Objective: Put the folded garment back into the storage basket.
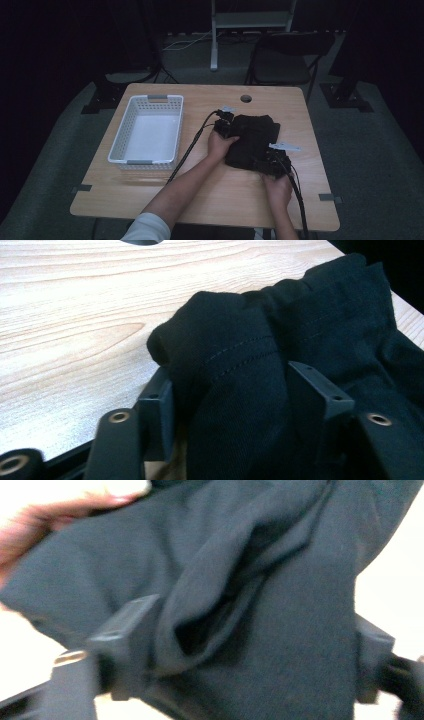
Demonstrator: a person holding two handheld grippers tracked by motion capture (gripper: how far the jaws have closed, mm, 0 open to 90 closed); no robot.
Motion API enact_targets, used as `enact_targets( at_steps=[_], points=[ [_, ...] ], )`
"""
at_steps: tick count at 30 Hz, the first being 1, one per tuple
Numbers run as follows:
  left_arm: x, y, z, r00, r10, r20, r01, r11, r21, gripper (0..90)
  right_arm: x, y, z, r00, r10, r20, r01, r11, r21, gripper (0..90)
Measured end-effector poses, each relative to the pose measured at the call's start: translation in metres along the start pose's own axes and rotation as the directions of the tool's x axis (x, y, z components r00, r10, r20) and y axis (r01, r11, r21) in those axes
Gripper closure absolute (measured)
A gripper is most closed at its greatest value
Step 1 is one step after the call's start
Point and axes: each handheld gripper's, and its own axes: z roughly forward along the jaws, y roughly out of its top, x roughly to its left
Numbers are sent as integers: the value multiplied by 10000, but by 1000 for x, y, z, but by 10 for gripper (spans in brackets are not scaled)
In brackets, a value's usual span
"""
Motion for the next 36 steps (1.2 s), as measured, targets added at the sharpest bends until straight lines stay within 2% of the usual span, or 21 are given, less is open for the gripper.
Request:
enact_targets(
  at_steps=[3, 4, 6, 7, 9, 11, 15, 16, 20, 22, 25, 28, 31, 36],
  points=[
    [-3, 0, -2, 10000, 64, -34, -64, 10000, 23, 479, -2, -1, -2, 9986, 128, -521, -132, 9999, -75, 415],
    [-3, 0, -2, 9999, 125, -57, -125, 9999, 60, 492, -3, -1, -2, 9979, 168, -631, -174, 9998, -95, 429],
    [-3, 1, -3, 10000, 22, -8, -22, 9999, 127, 506, -2, -1, -2, 9980, 145, -615, -151, 9998, -87, 442],
    [1, 2, -4, 9993, -302, 229, 297, 9994, 199, 510, 0, -1, -2, 9986, -152, -515, 145, 9998, -153, 457],
    [2, 2, -5, 9990, -320, 321, 312, 9992, 254, 522, 2, -2, -3, 9987, -258, -430, 249, 9995, -212, 477],
    [1, 3, -7, 9993, -236, 295, 226, 9991, 352, 542, 2, -2, -3, 9985, -238, -491, 226, 9995, -242, 512],
    [-6, 7, -11, 9996, 274, 89, -278, 9978, 600, 569, -3, -3, -5, 9952, 293, -939, -324, 9990, -317, 576],
    [-7, 7, -11, 9996, 256, 96, -262, 9976, 638, 570, -4, -3, -6, 9946, 420, -953, -457, 9983, -365, 584],
    [-8, 9, -14, 9997, 168, 193, -184, 9963, 835, 574, -2, -5, -10, 9962, 442, -745, -477, 9978, -457, 588],
    [-10, 11, -17, 9994, 299, 199, -315, 9960, 835, 578, -1, -5, -12, 9965, 373, -750, -409, 9981, -469, 596],
    [-13, 13, -21, 9978, 656, 140, -666, 9937, 898, 585, -1, -4, -16, 9944, 494, -937, -551, 9967, -593, 607],
    [-15, 16, -26, 9965, 836, 68, -839, 9926, 873, 586, 2, -1, -20, 9930, 506, -1065, -582, 9959, -691, 611],
    [-14, 20, -32, 9974, 714, 135, -722, 9943, 782, 591, 4, 3, -24, 9916, 496, -1194, -598, 9947, -834, 613],
    [-16, 29, -47, 9967, 808, 68, -810, 9955, 501, 596, 8, 11, -32, 9904, 483, -1296, -631, 9916, -1129, 613]
  ],
)
